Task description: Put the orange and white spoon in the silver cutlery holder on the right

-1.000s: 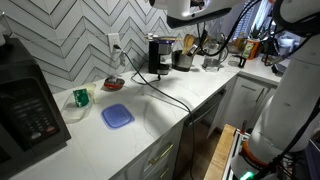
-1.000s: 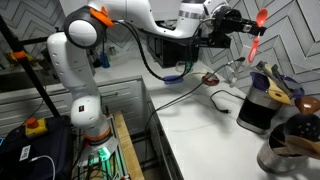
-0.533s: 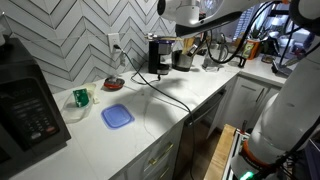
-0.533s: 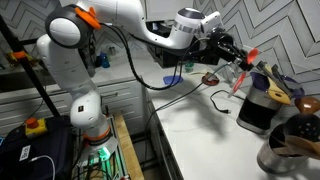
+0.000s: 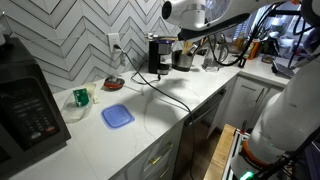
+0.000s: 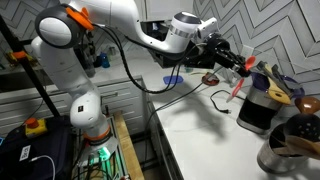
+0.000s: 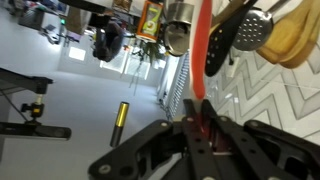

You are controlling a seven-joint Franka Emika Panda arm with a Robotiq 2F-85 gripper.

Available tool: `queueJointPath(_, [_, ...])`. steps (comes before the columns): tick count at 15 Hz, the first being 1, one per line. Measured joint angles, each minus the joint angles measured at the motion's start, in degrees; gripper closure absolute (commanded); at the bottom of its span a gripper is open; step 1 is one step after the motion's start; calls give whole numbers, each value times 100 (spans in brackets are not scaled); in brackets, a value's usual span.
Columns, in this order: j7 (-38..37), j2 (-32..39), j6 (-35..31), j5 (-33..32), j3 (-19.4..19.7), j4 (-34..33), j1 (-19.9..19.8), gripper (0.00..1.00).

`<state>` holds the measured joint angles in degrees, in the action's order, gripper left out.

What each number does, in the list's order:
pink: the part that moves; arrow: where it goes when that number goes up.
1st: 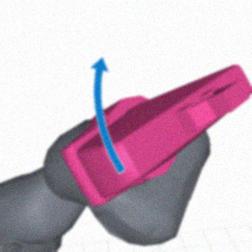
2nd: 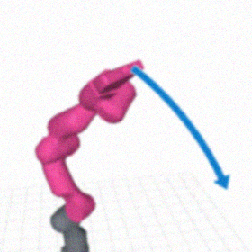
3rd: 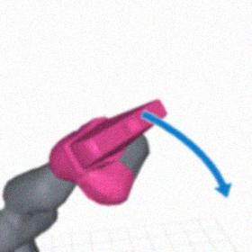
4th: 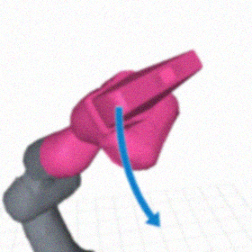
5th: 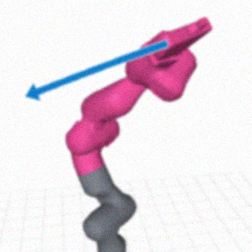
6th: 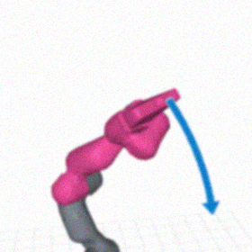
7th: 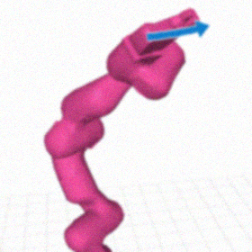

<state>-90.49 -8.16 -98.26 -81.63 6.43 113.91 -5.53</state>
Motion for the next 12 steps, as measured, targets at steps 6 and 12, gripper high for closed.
queueJointPath(6, [-1026, -69, -2774, -1809, 935, 944, -161, 97])
queueJointPath(12, [-2121, -24, -4667, -3219, 1557, 908, -599, 97])
